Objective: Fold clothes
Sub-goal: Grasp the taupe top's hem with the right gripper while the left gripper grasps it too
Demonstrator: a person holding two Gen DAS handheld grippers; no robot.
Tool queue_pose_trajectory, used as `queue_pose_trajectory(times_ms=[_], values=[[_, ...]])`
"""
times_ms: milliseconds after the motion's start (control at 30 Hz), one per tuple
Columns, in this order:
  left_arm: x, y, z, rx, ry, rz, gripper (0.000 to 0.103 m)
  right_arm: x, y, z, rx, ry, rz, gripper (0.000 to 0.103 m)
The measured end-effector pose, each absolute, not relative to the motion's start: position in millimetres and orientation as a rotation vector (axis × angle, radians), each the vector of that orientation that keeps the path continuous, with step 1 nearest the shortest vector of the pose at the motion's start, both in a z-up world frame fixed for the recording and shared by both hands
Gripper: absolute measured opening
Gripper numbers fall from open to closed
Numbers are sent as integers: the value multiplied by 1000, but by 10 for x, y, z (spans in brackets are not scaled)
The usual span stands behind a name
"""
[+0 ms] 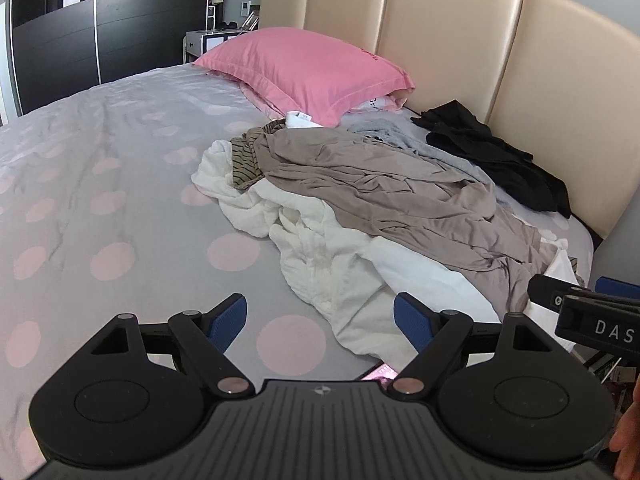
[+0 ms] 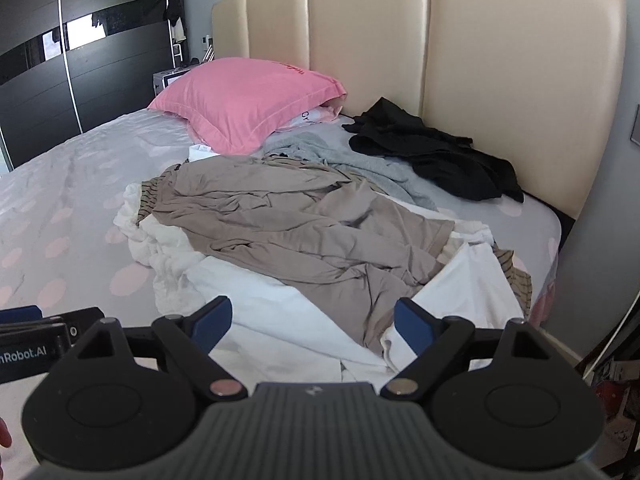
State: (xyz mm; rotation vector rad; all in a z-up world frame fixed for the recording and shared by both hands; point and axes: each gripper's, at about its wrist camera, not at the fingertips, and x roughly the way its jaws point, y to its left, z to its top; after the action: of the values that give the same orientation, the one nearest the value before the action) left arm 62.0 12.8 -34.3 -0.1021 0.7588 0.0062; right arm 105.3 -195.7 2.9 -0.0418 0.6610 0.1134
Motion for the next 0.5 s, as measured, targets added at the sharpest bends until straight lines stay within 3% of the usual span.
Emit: queue_pose_trajectory(times_ms=[167,400,500], values=[[983,242,-384,-79,786,19,79,1448,-1839,-49,-121,697,166,86],[1481,235,-570,-79,850,-29,63,2062,-1708,-221,-190,762,231,65],[1676,168,-655,-75,871,-39,58,2308,-1679,-314,-214,769,221,66]])
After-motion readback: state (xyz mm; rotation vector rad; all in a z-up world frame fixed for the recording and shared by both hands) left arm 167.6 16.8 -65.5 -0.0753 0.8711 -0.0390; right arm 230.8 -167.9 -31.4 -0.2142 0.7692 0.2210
